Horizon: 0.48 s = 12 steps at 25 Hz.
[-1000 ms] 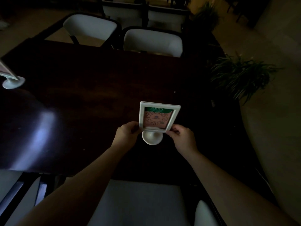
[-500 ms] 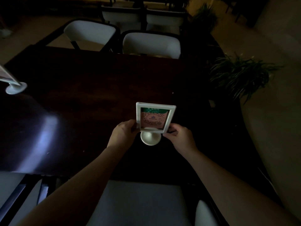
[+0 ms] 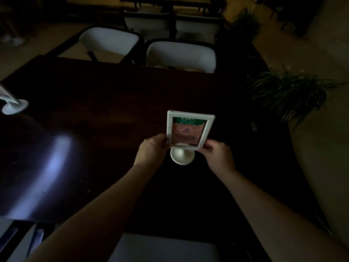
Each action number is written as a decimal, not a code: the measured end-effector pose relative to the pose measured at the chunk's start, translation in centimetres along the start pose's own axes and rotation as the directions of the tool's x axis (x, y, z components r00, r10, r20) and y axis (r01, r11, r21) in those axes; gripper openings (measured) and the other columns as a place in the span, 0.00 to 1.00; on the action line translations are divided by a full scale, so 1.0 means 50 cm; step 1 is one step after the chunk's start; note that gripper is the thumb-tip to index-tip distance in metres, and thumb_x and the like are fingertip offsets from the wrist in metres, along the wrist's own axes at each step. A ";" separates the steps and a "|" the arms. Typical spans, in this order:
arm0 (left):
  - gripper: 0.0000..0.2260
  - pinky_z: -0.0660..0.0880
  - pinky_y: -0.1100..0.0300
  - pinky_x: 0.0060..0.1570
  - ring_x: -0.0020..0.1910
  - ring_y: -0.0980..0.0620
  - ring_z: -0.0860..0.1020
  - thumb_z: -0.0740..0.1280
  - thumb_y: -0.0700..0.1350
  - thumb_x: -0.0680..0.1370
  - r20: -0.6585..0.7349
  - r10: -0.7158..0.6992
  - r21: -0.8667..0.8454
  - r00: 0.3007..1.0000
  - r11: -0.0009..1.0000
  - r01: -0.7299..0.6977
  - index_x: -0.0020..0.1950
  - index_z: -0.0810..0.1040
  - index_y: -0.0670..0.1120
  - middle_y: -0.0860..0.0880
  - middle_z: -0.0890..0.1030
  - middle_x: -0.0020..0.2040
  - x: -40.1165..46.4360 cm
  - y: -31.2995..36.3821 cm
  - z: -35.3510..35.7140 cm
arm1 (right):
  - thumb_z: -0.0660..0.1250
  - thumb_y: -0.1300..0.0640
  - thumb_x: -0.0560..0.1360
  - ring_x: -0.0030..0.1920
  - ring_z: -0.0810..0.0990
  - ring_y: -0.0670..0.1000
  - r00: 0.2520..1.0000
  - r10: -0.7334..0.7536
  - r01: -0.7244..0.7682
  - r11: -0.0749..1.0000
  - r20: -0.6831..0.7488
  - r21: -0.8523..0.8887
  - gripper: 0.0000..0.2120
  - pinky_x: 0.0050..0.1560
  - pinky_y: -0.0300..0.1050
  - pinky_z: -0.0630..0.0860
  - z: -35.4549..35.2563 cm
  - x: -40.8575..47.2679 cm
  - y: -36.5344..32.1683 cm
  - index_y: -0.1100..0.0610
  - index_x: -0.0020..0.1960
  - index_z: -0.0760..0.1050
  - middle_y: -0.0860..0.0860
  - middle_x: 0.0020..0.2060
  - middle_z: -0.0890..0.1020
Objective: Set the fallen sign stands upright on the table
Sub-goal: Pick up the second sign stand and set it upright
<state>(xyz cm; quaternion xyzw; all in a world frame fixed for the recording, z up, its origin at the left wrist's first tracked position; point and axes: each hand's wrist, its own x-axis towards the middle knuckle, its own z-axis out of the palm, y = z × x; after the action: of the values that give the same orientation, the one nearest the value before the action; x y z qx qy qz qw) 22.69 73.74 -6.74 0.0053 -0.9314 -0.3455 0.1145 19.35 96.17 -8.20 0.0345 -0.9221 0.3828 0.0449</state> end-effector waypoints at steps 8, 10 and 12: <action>0.05 0.81 0.46 0.41 0.40 0.46 0.84 0.69 0.42 0.79 -0.034 -0.025 0.007 0.999 1.000 0.026 0.52 0.82 0.43 0.45 0.86 0.43 0.114 -0.008 0.023 | 0.76 0.55 0.71 0.35 0.79 0.47 0.999 -0.023 0.023 1.000 -0.029 0.019 0.06 0.32 0.35 0.68 0.015 0.120 0.003 0.56 0.45 0.85 0.51 0.37 0.86; 0.04 0.82 0.46 0.41 0.40 0.47 0.84 0.70 0.42 0.79 -0.040 -0.032 0.015 0.999 0.999 0.033 0.51 0.82 0.42 0.46 0.86 0.44 0.142 -0.017 0.024 | 0.76 0.55 0.71 0.35 0.78 0.45 0.999 -0.026 0.026 1.000 -0.023 0.013 0.06 0.32 0.30 0.66 0.023 0.152 -0.005 0.56 0.46 0.85 0.50 0.38 0.86; 0.04 0.81 0.47 0.42 0.41 0.47 0.84 0.70 0.41 0.78 -0.047 -0.061 0.013 0.997 0.998 0.061 0.52 0.83 0.43 0.46 0.86 0.44 0.170 -0.026 0.020 | 0.76 0.54 0.71 0.36 0.78 0.46 0.999 -0.037 0.037 0.999 -0.019 -0.005 0.07 0.31 0.31 0.67 0.031 0.183 -0.015 0.56 0.46 0.85 0.49 0.38 0.86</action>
<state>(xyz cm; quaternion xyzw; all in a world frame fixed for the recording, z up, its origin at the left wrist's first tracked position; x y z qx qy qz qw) 14.10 72.66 -6.54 0.0426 -0.9303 -0.3421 0.1254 10.26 94.29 -7.78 0.0478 -0.9218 0.3800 0.0607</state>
